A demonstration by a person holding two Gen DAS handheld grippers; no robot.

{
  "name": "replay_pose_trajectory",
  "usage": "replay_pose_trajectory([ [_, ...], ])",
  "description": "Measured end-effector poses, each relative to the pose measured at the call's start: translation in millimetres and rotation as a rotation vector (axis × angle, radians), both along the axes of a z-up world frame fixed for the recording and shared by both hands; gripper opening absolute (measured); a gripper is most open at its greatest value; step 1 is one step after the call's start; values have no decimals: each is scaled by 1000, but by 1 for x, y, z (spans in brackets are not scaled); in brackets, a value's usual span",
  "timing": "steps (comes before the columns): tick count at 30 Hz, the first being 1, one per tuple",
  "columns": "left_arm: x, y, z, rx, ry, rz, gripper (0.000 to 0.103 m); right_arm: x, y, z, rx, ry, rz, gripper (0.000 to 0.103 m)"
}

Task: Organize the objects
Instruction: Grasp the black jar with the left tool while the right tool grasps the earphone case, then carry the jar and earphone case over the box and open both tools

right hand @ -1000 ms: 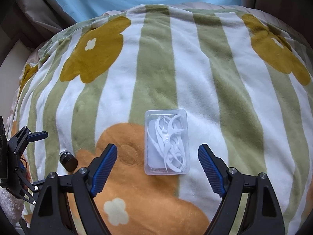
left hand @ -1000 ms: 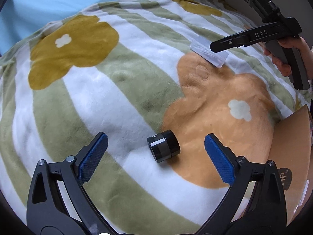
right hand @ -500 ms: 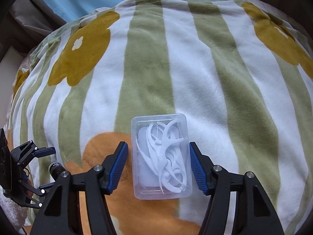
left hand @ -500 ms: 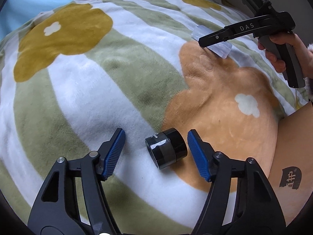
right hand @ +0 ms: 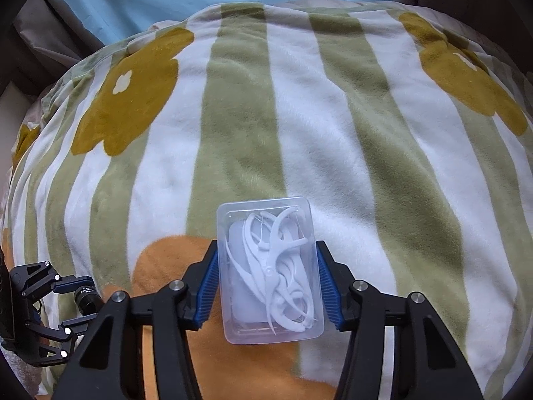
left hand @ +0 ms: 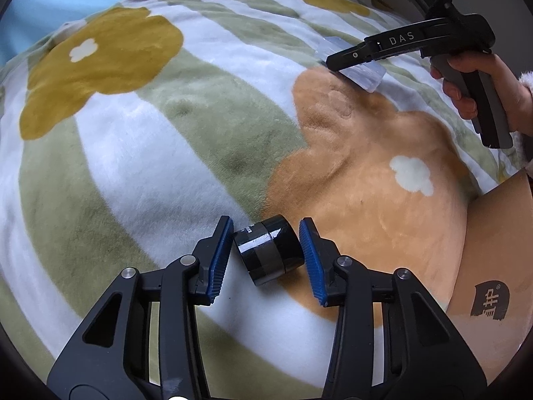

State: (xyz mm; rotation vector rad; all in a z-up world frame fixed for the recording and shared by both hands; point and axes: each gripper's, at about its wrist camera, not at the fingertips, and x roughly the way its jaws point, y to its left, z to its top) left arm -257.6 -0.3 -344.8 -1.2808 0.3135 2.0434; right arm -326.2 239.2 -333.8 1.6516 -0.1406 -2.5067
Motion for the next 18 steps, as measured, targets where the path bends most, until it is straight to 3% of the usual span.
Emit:
replay_pose_trajectory([
  [8, 4, -2, 27, 19, 26, 27, 38, 6, 0, 20, -8, 18, 7, 50],
  [18, 25, -8, 100, 35, 80, 102, 38, 31, -10, 82, -51, 53, 58, 50],
])
